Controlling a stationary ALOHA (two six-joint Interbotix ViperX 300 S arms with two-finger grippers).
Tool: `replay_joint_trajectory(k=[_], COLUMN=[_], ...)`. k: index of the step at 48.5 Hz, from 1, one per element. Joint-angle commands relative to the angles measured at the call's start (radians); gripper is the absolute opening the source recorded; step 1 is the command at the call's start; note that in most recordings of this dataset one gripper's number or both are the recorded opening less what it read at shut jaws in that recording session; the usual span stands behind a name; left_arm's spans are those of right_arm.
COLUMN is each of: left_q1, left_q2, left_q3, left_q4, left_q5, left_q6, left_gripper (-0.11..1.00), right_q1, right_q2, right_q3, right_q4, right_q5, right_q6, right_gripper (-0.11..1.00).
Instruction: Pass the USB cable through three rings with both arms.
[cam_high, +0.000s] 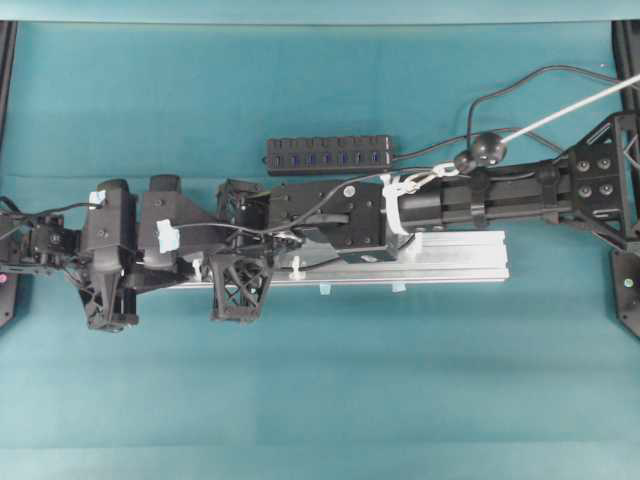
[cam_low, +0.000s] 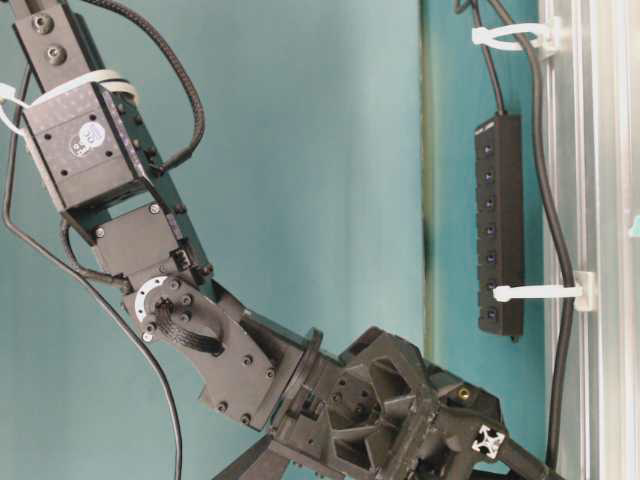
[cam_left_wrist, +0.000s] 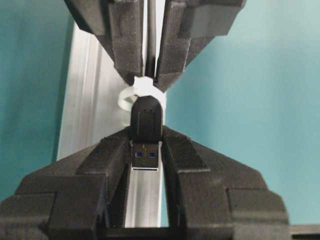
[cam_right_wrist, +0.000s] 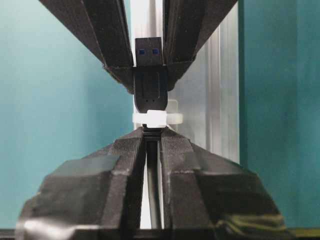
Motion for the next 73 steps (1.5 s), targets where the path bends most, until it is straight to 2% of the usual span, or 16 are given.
replay_joint_trajectory(k=[1, 18, 25, 31, 40, 43, 52, 73], left_q1=[0.002, -0.002, -0.005, -0.005, -0.011, -0.014, -0.025, -0.025], left_q2=[-0.008, -0.025, -0.043, -0.069, -0.127, -0.150, -0.239, -0.509], left_q3=[-0.023, -0.020, -0.017, -0.015, -0.005, 0.002, 0.021, 0.021], left_q4=[0.003, 0.003, 0.003, 0.003, 0.003, 0.003, 0.003, 0.003], left_q5=[-0.015, 0.021, 0.064, 0.084, 0.158, 0.189, 0.298, 0.451], left_q6=[0.002, -0.002, 0.000, -0.002, -0.011, -0.012, -0.023, -0.025], left_gripper=[0.22, 0.22, 0.22, 0.22, 0.22, 0.22, 0.22, 0.22], right_q1=[0.003, 0.003, 0.003, 0.003, -0.012, -0.015, -0.023, -0.032], right_q2=[-0.032, -0.037, -0.037, -0.040, -0.069, -0.083, -0.130, -0.291], right_q3=[-0.011, -0.011, -0.011, -0.012, -0.006, -0.002, 0.021, 0.149], right_q4=[0.002, -0.020, -0.018, -0.020, -0.025, -0.037, -0.083, -0.087], right_q5=[-0.015, 0.006, 0.044, 0.057, 0.057, 0.055, 0.057, 0.055], right_q6=[0.009, 0.002, 0.003, 0.009, 0.012, 0.014, 0.017, 0.017], right_gripper=[-0.07, -0.07, 0.00, 0.20, 0.74, 0.85, 0.81, 0.79])
